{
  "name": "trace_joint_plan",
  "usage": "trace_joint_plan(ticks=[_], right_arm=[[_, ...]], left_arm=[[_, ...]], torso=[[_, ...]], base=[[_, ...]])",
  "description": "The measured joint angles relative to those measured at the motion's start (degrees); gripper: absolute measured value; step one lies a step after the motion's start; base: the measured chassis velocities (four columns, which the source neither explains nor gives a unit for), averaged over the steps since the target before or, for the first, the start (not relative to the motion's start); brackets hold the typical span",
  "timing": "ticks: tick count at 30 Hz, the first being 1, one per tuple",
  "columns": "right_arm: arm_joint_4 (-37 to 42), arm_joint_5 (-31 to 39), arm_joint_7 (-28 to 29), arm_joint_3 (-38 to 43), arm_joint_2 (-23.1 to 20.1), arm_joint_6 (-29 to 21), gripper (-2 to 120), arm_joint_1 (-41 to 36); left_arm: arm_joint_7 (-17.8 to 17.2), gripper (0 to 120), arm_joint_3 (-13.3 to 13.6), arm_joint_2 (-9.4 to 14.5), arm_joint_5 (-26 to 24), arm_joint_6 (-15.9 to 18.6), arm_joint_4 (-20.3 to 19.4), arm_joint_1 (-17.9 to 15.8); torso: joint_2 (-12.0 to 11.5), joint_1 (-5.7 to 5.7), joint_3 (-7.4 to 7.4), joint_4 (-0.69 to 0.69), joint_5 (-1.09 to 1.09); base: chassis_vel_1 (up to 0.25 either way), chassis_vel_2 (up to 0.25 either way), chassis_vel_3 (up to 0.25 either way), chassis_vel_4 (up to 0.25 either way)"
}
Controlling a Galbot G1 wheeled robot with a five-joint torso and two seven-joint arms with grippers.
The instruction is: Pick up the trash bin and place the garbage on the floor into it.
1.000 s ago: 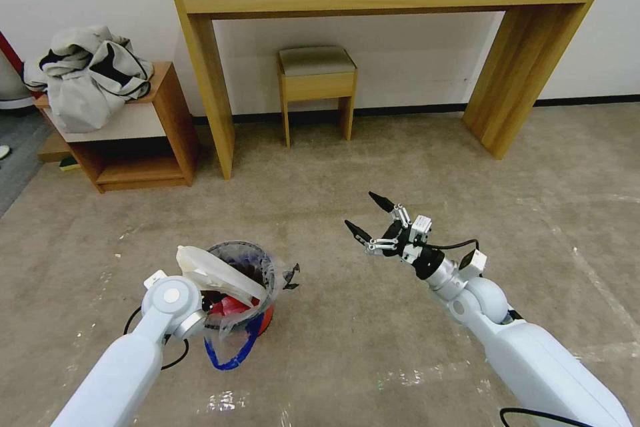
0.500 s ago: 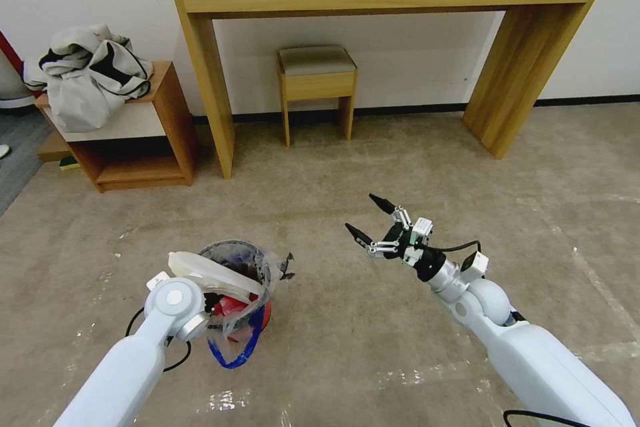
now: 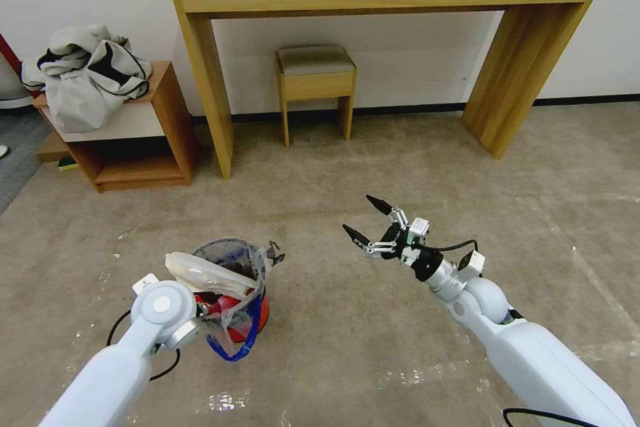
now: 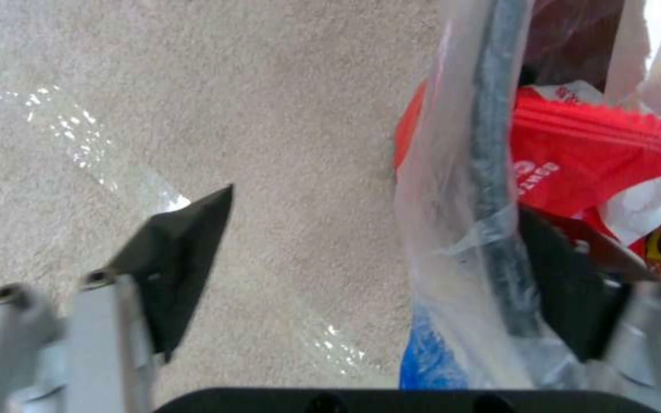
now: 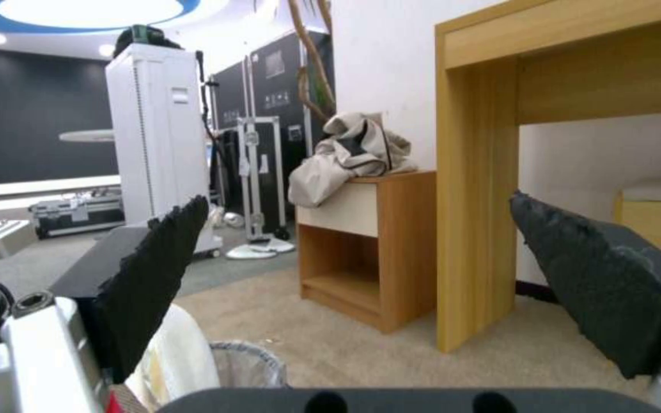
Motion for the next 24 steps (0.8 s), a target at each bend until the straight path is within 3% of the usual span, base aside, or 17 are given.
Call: trace_joint_plan(ticks=[4,14,19,21,24], right_arm=[[-0.50,0.15,0.19,-0.74,-0.05,0.07,100,0.96],[-1.13,0.94,-0.03,-1.73,-0.23,0.02,100,2.32],[-1.53,1.63,-1.22,-1.71,-0.27,-0.05,100,2.54],[-1.91,2.11,-1.70,-1.51,-0.15,-0.16,100,2.89],[-2.09,2.28,-1.76,-1.52,-0.06,-0.26,100,3.19]], left_arm=[[-0.12,100,0.04,-0.09,0.16,0.00,-0.31,0.60],[-0.79,100,-0.59,0.55,0.99,0.00,-2.62,2.24],[-0.89,100,-1.99,2.95,3.75,-0.30,-7.49,6.41],[-0.39,100,-3.97,4.50,6.29,-0.26,-10.90,10.19],[-0.16,100,-5.08,5.13,6.91,-0.13,-12.27,12.12]], torso=[[0.00,0.00,0.00,0.00,-0.01],[0.01,0.00,0.00,0.00,0.00],[0.01,0.00,0.00,0.00,0.00],[0.02,-0.01,0.00,0.00,-0.01],[0.02,-0.01,0.00,0.00,0.00]], base=[[0.000,0.000,0.000,0.000],[0.000,0.000,0.000,0.000],[0.000,0.000,0.000,0.000],[0.000,0.000,0.000,0.000],[0.000,0.000,0.000,0.000]])
